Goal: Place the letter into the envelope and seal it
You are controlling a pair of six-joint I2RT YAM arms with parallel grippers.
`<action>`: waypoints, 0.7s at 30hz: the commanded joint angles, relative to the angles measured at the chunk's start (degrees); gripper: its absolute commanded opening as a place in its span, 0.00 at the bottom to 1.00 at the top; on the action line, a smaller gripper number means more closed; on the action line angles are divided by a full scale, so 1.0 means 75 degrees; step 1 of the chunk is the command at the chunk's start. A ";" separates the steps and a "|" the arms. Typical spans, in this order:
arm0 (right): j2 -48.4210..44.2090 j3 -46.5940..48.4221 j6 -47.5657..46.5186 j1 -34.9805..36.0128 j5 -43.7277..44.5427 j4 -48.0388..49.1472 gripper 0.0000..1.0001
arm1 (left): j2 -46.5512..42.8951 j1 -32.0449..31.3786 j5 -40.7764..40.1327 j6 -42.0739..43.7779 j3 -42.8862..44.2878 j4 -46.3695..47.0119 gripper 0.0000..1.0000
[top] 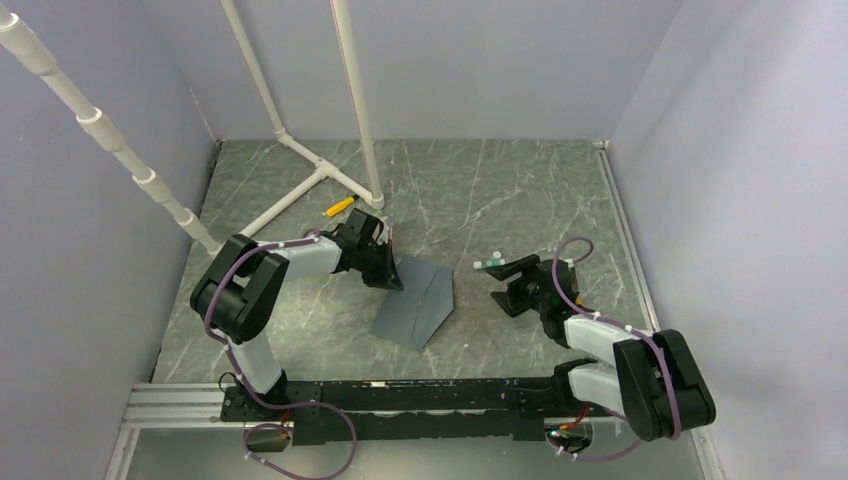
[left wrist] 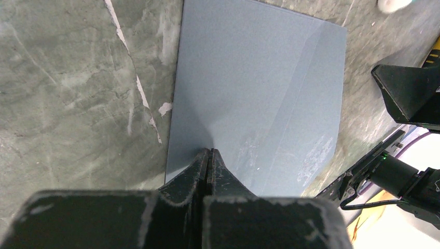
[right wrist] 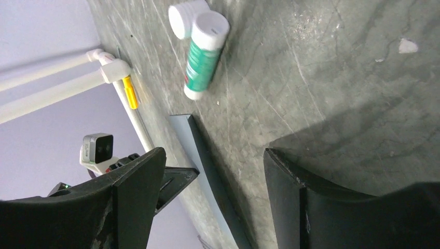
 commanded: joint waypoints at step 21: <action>-0.0215 0.1748 -0.3344 -0.0012 -0.0390 -0.2555 0.22 | -0.0073 -0.0036 -0.0135 0.0119 0.0114 -0.0350 0.02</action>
